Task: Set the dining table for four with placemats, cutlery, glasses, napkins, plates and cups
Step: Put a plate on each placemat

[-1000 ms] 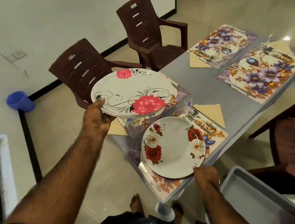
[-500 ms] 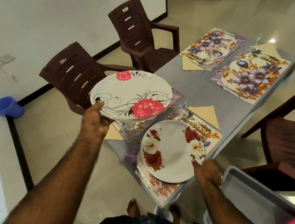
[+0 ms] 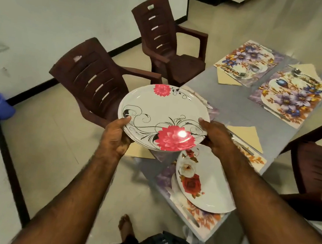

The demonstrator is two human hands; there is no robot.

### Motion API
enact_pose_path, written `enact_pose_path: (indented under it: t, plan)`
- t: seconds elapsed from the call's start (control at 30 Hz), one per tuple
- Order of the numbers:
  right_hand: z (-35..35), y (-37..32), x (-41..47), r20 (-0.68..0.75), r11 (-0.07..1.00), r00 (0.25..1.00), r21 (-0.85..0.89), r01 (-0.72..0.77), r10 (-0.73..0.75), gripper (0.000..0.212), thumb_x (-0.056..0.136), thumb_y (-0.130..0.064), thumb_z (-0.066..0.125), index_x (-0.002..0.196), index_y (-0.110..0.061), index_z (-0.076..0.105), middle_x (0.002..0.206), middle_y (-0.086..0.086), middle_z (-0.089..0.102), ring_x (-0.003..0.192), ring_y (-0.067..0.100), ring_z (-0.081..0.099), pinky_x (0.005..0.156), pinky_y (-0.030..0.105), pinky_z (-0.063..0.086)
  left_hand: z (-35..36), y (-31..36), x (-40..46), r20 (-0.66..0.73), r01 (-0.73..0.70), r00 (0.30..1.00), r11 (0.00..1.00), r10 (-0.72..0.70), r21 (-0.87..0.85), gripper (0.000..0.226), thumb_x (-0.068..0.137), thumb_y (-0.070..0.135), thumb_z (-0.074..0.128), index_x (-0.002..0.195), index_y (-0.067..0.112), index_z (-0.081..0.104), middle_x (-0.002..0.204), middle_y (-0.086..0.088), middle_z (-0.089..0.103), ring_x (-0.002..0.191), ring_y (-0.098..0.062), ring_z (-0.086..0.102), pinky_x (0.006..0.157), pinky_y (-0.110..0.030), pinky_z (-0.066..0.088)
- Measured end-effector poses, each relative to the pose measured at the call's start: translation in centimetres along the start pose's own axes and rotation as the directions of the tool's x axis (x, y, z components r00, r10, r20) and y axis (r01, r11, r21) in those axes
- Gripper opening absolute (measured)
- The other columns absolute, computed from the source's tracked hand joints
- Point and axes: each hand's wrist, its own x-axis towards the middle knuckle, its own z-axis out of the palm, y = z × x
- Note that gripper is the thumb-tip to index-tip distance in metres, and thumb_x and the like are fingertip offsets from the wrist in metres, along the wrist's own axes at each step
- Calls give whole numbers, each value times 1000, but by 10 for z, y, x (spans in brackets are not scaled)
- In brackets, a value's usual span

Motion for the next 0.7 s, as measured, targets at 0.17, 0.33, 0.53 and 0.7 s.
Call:
enact_pose_path:
  t: [0.17, 0.33, 0.53, 0.7]
  plan:
    - [66, 12, 11, -139, 998, 989, 29, 52, -48, 33, 84, -2, 82, 116, 0, 72, 103, 20, 78, 88, 39, 78, 74, 48, 65, -54, 57, 25, 103, 111, 987, 987, -122, 114, 34, 101, 20, 65, 128, -1, 68, 119, -20, 76, 99, -31, 78, 71, -44, 65]
    - [113, 9, 5, -204, 996, 976, 26, 83, -76, 35, 82, 0, 83, 113, 7, 71, 103, 27, 76, 91, 45, 76, 85, 58, 62, -106, 127, 42, 226, 162, 946, 942, -233, 293, 31, 101, 22, 64, 124, 3, 72, 117, -17, 76, 106, -31, 75, 85, -52, 64]
    - [147, -3, -1, -207, 986, 966, -92, 139, -156, 30, 89, -6, 80, 117, -2, 70, 101, 18, 78, 72, 28, 77, 58, 34, 62, -119, 163, 64, 254, 94, 949, 934, -189, 346, 19, 101, 5, 59, 112, 2, 73, 104, -15, 78, 92, -29, 76, 85, -48, 65]
    - [150, -21, 17, -211, 991, 972, -109, 78, -100, 26, 86, -8, 83, 110, -7, 73, 95, 11, 80, 77, 25, 77, 65, 33, 61, -110, 166, 87, 234, 29, 966, 949, -107, 313, 26, 100, 2, 60, 124, -4, 70, 116, -20, 76, 102, -32, 75, 92, -52, 60]
